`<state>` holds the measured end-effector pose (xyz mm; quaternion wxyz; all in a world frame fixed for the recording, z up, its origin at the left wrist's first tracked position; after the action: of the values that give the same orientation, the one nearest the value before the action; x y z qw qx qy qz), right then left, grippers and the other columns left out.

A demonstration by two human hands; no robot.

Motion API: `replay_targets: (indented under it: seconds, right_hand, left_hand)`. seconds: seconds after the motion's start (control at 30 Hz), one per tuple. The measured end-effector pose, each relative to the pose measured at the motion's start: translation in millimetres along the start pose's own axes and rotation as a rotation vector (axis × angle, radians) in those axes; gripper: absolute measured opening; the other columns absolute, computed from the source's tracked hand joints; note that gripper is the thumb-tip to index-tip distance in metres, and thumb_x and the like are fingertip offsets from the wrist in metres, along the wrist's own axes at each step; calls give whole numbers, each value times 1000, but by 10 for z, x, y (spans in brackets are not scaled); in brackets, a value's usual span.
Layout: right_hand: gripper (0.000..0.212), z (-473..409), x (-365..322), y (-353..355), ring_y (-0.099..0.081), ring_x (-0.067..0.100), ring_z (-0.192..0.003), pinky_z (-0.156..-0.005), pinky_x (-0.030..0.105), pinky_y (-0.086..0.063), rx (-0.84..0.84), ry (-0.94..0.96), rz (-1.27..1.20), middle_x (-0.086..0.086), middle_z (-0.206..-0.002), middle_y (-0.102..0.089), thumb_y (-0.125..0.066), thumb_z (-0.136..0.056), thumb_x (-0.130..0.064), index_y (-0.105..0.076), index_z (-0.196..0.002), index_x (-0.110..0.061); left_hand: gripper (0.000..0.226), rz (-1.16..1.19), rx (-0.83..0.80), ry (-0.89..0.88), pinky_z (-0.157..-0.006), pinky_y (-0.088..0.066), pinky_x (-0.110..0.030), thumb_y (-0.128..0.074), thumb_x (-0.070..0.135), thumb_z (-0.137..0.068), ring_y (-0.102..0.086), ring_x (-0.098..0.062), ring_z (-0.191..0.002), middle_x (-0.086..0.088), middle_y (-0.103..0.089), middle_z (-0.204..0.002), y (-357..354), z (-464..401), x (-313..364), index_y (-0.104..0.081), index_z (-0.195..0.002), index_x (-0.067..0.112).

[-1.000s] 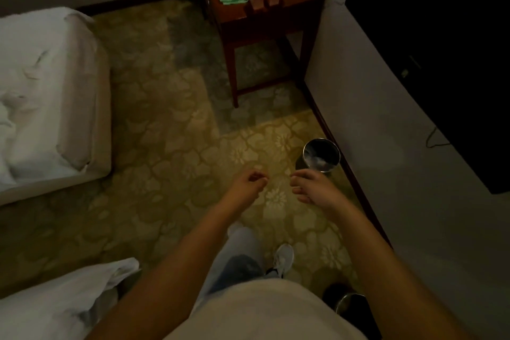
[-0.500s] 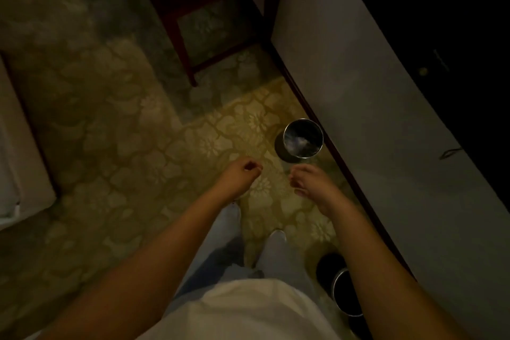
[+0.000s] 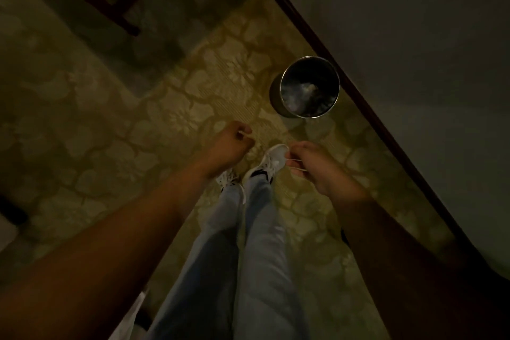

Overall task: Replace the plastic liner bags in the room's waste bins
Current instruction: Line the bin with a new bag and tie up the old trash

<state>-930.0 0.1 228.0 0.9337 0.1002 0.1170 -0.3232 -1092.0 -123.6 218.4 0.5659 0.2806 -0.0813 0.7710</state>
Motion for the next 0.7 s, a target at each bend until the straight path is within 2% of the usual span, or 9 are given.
replay_targets:
  seconds: [0.13,0.2,0.27,0.33,0.4,0.47,0.53,0.6,0.7]
  right_hand:
    - [23,-955,312,105,-61,13,-73,-68,27,-48,22,-84,-101,11,-95,-62,-48,-101,-9,-64,-112,3]
    - [21,-1400,406,126,-64,12,-76,-70,27,-50,-11,-95,-131,10,-95,-61,-47,-102,-8,-60,-112,5]
    - [14,-1809,515,149,-70,18,-97,-72,26,-53,-27,-165,-242,9,-106,-64,-48,-103,-12,-60,-106,-6]
    - [11,-2182,573,201,-61,27,-123,-77,26,-52,-13,-204,-313,13,-122,-63,-48,-102,-15,-56,-109,-12]
    - [24,-2492,611,272,-54,29,-131,-86,28,-52,-8,-207,-361,17,-140,-57,-47,-103,-18,-54,-125,-10]
    - [41,-2780,648,380,-51,31,-134,-101,34,-48,21,-189,-421,19,-146,-51,-46,-104,-23,-48,-140,-2]
    - [51,-3062,665,491,-47,37,-136,-110,41,-44,59,-159,-500,25,-148,-46,-46,-104,-26,-41,-144,5]
    - [54,-3258,636,592,-44,43,-135,-107,47,-44,106,-118,-613,30,-147,-42,-47,-104,-26,-38,-146,6]
    - [42,-3491,583,756,-55,45,-126,-81,41,-60,156,-77,-774,31,-136,-51,-48,-104,-16,-40,-143,-4]
  left_hand:
    - [27,4,-72,70,-72,-49,-38,-62,15,-94,-62,-28,-77,-13,-63,-87,-357,-881,-299,-53,-119,9]
    - [29,-3,-100,100,-72,-46,-37,-60,13,-96,-59,-27,-80,-17,-60,-90,-560,-1286,-441,-50,-122,7]
    - [31,-39,-122,102,-70,-45,-36,-60,14,-97,-57,-28,-79,-19,-58,-89,-763,-1639,-541,-48,-125,7]
    - [34,-76,-132,92,-70,-47,-37,-62,18,-97,-59,-27,-77,-15,-59,-84,-946,-1970,-621,-46,-126,10]
    - [44,-64,-136,88,-76,-50,-39,-65,26,-93,-62,-27,-80,-9,-62,-84,-1129,-2266,-662,-45,-130,12]
    - [59,-78,-139,91,-84,-54,-40,-64,38,-88,-66,-26,-91,-8,-66,-102,-1317,-2546,-669,-43,-138,15]
    - [63,6,-118,130,-77,-57,-39,-63,36,-89,-67,-24,-87,-10,-66,-105,-1476,-2798,-646,-37,-143,16]
    - [53,168,-80,183,-59,-51,-30,-62,24,-97,-60,-18,-69,-9,-62,-87,-1595,-2990,-579,-33,-141,15]
    - [21,184,-22,141,-56,-47,-26,-57,27,-100,-55,-15,-66,-5,-56,-81,-1707,-3256,-464,-45,-118,24]
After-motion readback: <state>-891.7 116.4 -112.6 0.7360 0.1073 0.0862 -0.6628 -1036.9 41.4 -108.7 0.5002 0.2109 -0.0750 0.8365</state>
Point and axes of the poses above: each hand's wrist, its own z-axis away from the middle knuckle, its own y-axis out of the back of the hand, x = y × z, the point moved 4 cm from there along -z, towards the middle knuckle
